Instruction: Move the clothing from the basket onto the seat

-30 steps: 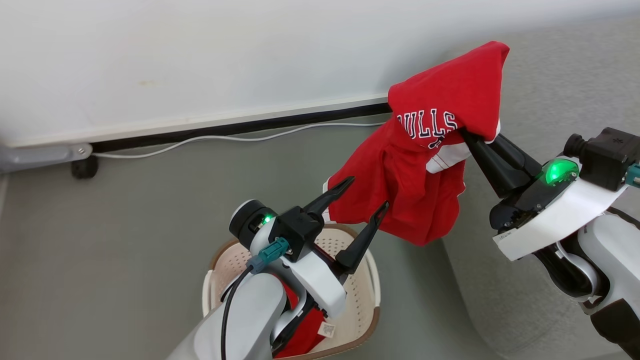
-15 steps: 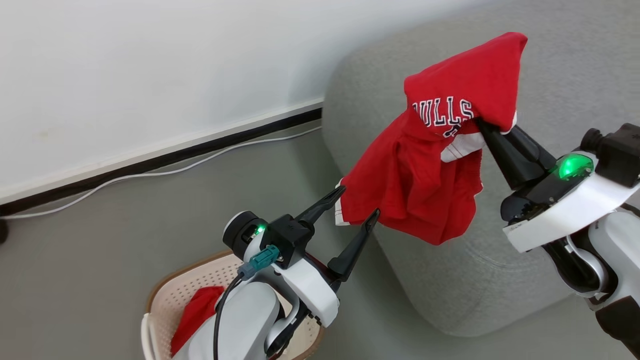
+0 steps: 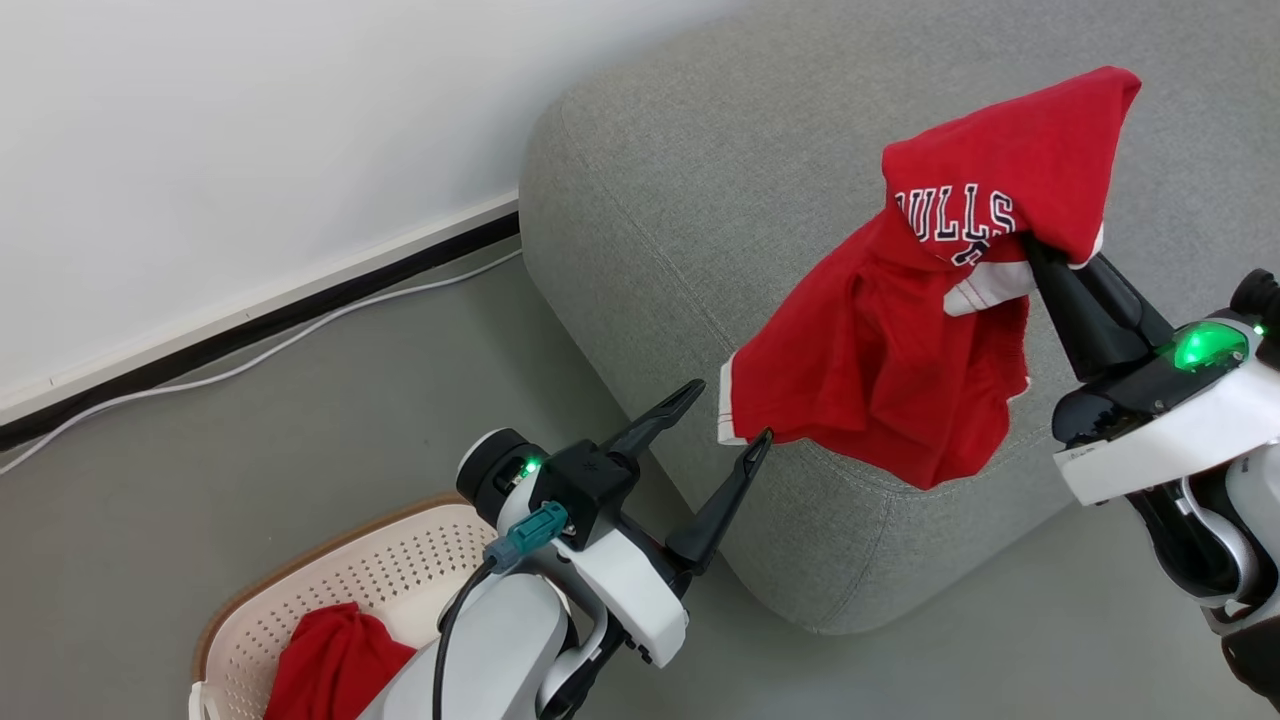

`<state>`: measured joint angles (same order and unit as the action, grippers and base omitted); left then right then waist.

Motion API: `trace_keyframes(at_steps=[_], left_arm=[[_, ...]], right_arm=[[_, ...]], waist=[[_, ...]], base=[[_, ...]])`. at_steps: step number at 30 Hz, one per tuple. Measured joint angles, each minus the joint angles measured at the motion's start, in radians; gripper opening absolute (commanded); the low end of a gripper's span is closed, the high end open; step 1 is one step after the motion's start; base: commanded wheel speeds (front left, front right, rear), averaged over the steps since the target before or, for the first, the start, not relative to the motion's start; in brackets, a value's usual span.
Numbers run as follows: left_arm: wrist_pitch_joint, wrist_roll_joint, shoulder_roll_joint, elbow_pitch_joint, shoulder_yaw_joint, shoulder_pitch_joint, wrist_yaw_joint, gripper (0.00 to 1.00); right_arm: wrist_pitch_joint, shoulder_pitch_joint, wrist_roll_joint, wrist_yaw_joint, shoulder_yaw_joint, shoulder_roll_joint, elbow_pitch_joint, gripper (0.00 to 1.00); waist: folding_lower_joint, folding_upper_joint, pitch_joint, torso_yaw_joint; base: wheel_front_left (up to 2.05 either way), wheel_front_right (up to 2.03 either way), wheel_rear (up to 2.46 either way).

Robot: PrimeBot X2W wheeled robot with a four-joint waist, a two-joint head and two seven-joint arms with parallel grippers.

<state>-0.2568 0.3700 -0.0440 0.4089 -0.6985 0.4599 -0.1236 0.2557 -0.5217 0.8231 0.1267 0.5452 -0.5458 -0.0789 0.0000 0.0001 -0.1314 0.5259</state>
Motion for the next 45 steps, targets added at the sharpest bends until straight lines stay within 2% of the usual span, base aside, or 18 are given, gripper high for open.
trace_keyframes(at_steps=[10,14,23,31,37,41,45], left_arm=[[0.0,-0.009,-0.005,-0.005,-0.016,0.019,0.0,1.0],[0.0,-0.034,-0.006,-0.003,-0.029,0.047,0.0,1.0],[0.0,-0.082,-0.009,0.002,-0.069,0.192,0.0,1.0],[0.0,-0.102,-0.011,0.016,-0.108,0.322,0.006,1.0],[0.0,-0.115,-0.012,0.03,-0.142,0.381,0.019,1.0],[0.0,-0.114,-0.013,0.038,-0.165,0.402,0.028,1.0],[0.0,-0.096,-0.013,0.028,-0.195,0.412,0.057,1.0]], right_arm=[[0.0,0.034,-0.062,0.0,-0.119,0.012,0.0,0.0],[0.0,0.003,-0.115,0.0,-0.224,0.035,-0.04,0.0],[0.0,-0.106,-0.197,0.0,-0.476,0.037,-0.1,0.0],[0.0,-0.223,-0.247,0.0,-0.617,0.012,-0.177,0.0],[0.0,-0.306,-0.272,0.001,-0.686,0.0,-0.259,0.0],[0.0,-0.353,-0.294,0.001,-0.696,-0.03,-0.319,0.0],[0.0,-0.431,-0.308,0.001,-0.754,-0.075,-0.406,0.0]], waist=[[0.0,0.0,-0.071,0.01],[0.0,0.0,-0.126,0.009],[0.0,0.0,-0.293,-0.04],[0.0,0.0,-0.447,-0.093],[0.0,0.0,-0.553,-0.125],[0.0,0.0,-0.6,-0.144],[0.0,0.0,-0.66,-0.19]], base=[[0.0,0.0,0.0],[0.0,0.0,0.0],[0.0,0.0,0.0],[0.0,0.0,0.0],[0.0,0.0,0.0],[0.0,0.0,0.0],[0.0,0.0,0.0]])
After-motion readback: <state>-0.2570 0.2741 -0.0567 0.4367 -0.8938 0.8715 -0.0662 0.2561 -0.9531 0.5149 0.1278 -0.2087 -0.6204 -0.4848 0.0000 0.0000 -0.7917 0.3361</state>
